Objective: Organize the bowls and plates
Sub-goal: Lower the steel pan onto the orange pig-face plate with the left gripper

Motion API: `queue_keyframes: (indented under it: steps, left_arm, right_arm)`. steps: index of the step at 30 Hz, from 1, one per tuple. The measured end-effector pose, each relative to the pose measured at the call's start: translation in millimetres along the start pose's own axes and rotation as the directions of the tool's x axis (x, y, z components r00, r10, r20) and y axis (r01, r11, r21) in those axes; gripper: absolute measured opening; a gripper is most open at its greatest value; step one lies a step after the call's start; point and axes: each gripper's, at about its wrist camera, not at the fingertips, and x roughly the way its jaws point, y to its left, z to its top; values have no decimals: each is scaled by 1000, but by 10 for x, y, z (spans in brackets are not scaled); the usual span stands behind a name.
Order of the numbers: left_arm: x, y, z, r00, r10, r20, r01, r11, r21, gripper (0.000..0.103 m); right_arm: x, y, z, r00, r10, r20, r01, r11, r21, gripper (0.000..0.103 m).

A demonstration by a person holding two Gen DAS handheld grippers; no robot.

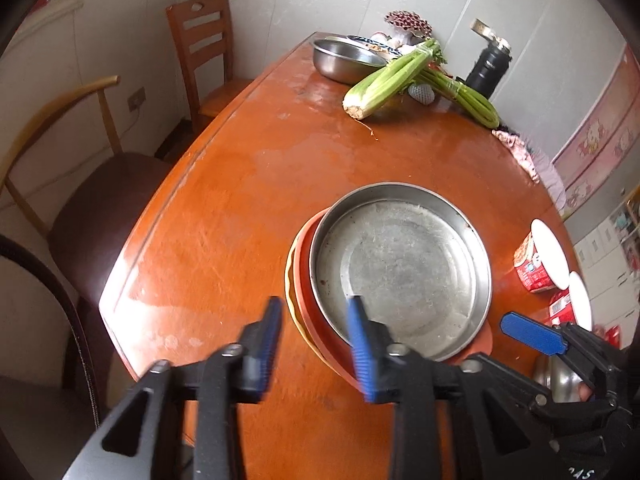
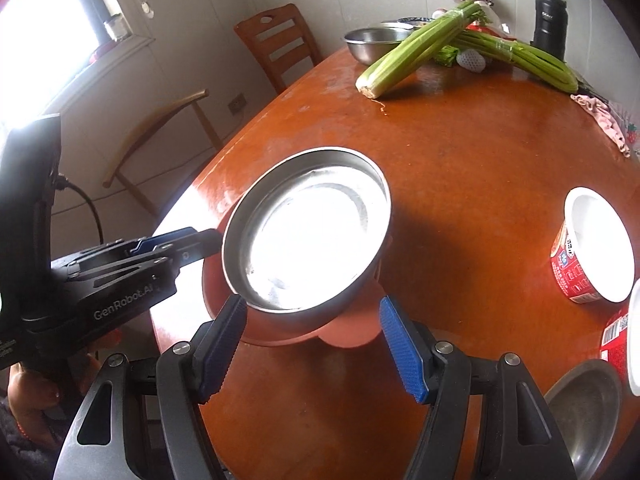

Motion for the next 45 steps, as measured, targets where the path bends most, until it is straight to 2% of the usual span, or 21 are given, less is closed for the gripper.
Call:
queue_keyframes:
  steps: [1,2,8,14,17,31,45]
  left_arm:
    - [15,22,-1,1000,-10,-6,10,1000,-16,53]
    - [30,39,-6,1000,-16,-10,16,1000,-27,56]
    - [189,78,-83,998,-40,-57,36,997,-71,56]
    - [306,-39,-105,993,-87,-79,82,994,-70,56]
    - [349,-123,-67,994,-65,-91,60,997,-51,56]
    - [549,-341,103,992,-54,-110,50,998,-32,56]
    - [666,-416,186,991,-63,-120,60,998,-27,56]
  right_arm:
    - [-9,-11,6,1000,-5,6,5,1000,1,71]
    - [-12,-21,11,1000,-9,10,9,1000,1,71]
    - [18,-103,21,999,-35,4,35,999,16,71]
    - [91,-147,9,999,-46,-22,46,999,7,71]
    - [105,-150,-4,998,-49,-31,49,999,-8,71]
    - [154,-270,15,997,-62,-46,61,998,-12,71]
    - [133,-390,112,995,-96,-18,96,995,-9,71]
